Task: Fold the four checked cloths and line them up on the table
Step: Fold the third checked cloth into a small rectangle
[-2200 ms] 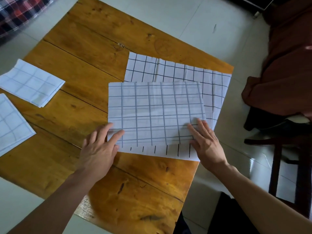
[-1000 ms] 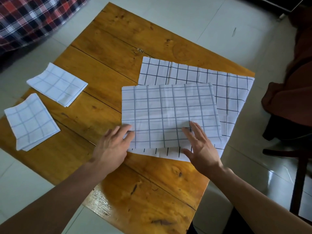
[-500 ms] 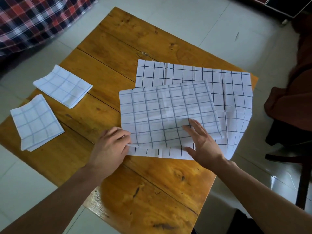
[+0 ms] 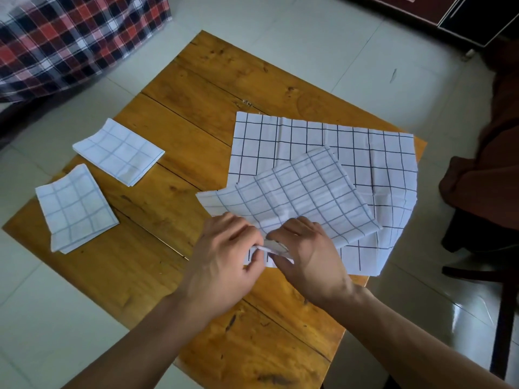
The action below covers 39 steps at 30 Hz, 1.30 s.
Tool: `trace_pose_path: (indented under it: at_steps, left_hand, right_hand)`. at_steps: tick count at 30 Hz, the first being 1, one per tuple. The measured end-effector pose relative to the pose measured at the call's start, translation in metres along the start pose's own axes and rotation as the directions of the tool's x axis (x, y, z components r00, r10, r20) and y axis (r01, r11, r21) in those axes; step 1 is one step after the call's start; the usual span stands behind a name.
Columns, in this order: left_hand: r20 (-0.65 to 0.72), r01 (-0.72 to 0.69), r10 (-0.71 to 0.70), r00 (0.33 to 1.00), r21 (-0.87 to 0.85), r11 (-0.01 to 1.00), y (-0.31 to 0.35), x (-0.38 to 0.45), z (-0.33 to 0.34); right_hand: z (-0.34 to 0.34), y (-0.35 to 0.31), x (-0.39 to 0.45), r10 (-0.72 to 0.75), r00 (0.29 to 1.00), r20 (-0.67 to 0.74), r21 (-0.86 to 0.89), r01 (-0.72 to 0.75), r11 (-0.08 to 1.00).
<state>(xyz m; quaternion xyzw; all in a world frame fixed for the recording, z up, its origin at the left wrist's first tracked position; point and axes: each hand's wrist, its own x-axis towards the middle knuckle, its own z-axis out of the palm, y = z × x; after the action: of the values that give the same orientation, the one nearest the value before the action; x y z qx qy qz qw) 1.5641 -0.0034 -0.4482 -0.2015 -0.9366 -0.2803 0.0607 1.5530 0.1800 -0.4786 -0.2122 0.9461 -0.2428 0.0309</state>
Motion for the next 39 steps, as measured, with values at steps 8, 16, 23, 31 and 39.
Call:
trace_pose_path:
  at_steps: [8,16,23,31,39]
  left_hand:
    - [0.089,0.090,-0.095,0.991,0.067,0.994,-0.015,0.006,-0.026]
    - [0.152,0.180,-0.188,0.970,0.065,0.982,-0.018,0.012,-0.046]
    - [0.022,0.152,-0.154,0.988,0.069,0.986,-0.018,0.030,-0.089]
    - [-0.254,0.007,0.046,0.966,0.203,0.979,0.015,0.055,-0.178]
    - [-0.261,-0.170,0.228,0.938,0.227,0.959,0.036,0.012,-0.171]
  right_hand:
    - [-0.049,0.004,-0.002,-0.026,0.996,-0.088,0.097,0.034,0.995]
    - [-0.095,0.007,-0.013,-0.060,0.991,-0.117,0.159,0.078,0.984]
    - [-0.114,-0.008,0.020,0.062,0.973,-0.221,0.165,-0.025,0.986]
    - [-0.183,-0.041,0.056,-0.068,0.908,-0.412,0.176,0.153,0.972]
    - [-0.170,-0.028,0.011,-0.175,0.897,-0.405,0.144,0.252,0.957]
